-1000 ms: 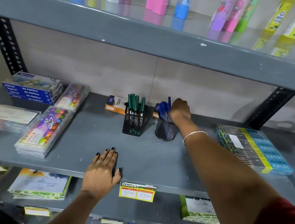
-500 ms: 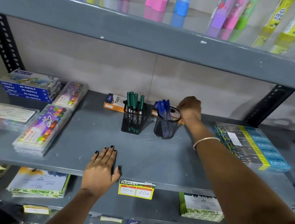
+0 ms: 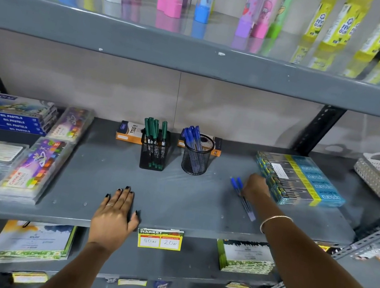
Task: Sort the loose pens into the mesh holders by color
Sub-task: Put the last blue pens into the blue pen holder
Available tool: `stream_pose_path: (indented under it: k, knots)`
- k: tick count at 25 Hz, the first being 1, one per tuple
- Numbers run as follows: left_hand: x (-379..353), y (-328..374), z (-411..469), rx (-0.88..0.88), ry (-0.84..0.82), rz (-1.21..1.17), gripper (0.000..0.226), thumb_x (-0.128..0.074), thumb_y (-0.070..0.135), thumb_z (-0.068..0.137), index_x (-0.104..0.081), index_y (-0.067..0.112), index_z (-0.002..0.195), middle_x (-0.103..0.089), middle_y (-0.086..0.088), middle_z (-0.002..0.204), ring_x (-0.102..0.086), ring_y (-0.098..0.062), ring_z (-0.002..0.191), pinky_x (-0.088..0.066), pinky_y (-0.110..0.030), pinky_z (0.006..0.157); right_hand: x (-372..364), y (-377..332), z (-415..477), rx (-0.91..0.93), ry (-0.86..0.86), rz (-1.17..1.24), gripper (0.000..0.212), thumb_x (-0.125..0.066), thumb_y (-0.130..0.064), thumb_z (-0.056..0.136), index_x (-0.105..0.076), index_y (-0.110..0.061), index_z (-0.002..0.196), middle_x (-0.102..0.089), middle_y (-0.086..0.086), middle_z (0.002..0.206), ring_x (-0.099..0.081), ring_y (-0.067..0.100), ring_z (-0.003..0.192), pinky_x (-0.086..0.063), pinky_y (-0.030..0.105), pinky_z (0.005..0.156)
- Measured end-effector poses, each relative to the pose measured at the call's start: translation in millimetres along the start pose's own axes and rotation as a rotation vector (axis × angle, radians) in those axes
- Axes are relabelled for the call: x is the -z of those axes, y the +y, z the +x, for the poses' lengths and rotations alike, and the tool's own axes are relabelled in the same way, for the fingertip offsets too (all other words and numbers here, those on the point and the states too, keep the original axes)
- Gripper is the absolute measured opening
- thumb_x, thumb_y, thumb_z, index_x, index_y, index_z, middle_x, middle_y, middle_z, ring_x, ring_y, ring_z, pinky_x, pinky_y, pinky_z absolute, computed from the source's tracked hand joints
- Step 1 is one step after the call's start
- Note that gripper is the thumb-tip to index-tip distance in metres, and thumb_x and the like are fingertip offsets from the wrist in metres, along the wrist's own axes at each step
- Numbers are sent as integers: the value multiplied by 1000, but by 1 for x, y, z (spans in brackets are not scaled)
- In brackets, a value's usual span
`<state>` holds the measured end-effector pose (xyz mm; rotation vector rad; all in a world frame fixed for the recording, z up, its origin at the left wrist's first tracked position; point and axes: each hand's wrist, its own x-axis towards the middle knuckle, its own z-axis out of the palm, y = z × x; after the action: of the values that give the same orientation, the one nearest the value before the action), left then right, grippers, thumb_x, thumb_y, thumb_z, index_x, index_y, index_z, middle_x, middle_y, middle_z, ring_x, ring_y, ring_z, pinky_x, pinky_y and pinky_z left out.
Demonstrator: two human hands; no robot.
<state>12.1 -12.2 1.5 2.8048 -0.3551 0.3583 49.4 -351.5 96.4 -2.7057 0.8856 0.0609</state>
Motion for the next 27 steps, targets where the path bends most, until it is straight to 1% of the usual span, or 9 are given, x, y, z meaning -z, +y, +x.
stream_pose_path:
  k: [2,8,12,13,16,18,22,24,27]
  knots:
    - [1,0,0,2,-14,4,57,-35,34,78,-65,-5,108,-63,-21,113,-61,-36,102,-26,-39,95,-6,-1,-3,-1,-16,5,41,-69,-9,82,-57,5,118,-59,25,126,-58,39,118,-48,39,95]
    - [0,-1,0,8,-47,18,58,-34,36,79,-65,-3,109,-63,-18,116,-60,-33,104,-25,-37,97,-5,-15,-9,17,35,80,30,-57,-8,88,-58,5,115,-59,26,124,-58,39,117,-48,39,94]
    - [0,-1,0,8,-40,20,58,-35,36,79,-65,-3,109,-63,-18,115,-61,-33,103,-23,-36,97,39,-66,2,79,218,291,21,-58,-6,84,-69,6,99,-69,28,107,-68,36,100,-52,34,75]
    - [0,-1,0,6,-34,20,58,-35,36,79,-66,-3,109,-64,-17,114,-61,-33,103,-23,-35,97,54,-85,5,113,268,323,21,-58,-8,85,-70,4,98,-71,26,104,-70,35,98,-53,32,75]
    - [0,0,0,4,-27,16,57,-36,36,78,-66,-3,108,-64,-17,113,-61,-33,102,-23,-36,96,78,-134,7,248,355,429,22,-62,-13,87,-72,-2,102,-73,18,106,-70,30,101,-55,31,86]
    - [0,0,0,8,-27,17,57,-36,36,78,-66,-2,107,-64,-17,113,-62,-33,102,-23,-36,96,72,-154,7,297,336,365,23,-62,-12,87,-70,-1,106,-72,19,109,-69,32,103,-56,33,87]
    - [-1,0,0,8,-13,-12,57,-36,35,78,-66,-3,107,-65,-18,112,-62,-33,102,-21,-35,99,37,-165,8,282,149,138,26,-54,-10,93,-63,4,112,-67,23,115,-66,37,107,-53,37,86]
    - [-2,-1,0,8,-6,-17,56,-36,34,78,-66,-3,107,-64,-18,113,-61,-33,102,-22,-35,99,24,-166,8,276,87,101,26,-51,-10,94,-62,4,112,-66,22,117,-64,37,109,-52,37,88]
    - [-3,-2,1,0,-19,-9,57,-36,34,78,-66,-3,108,-64,-18,114,-61,-33,102,-24,-36,97,14,-169,6,292,38,80,29,-55,-15,92,-60,4,114,-65,19,119,-63,35,110,-51,35,89]
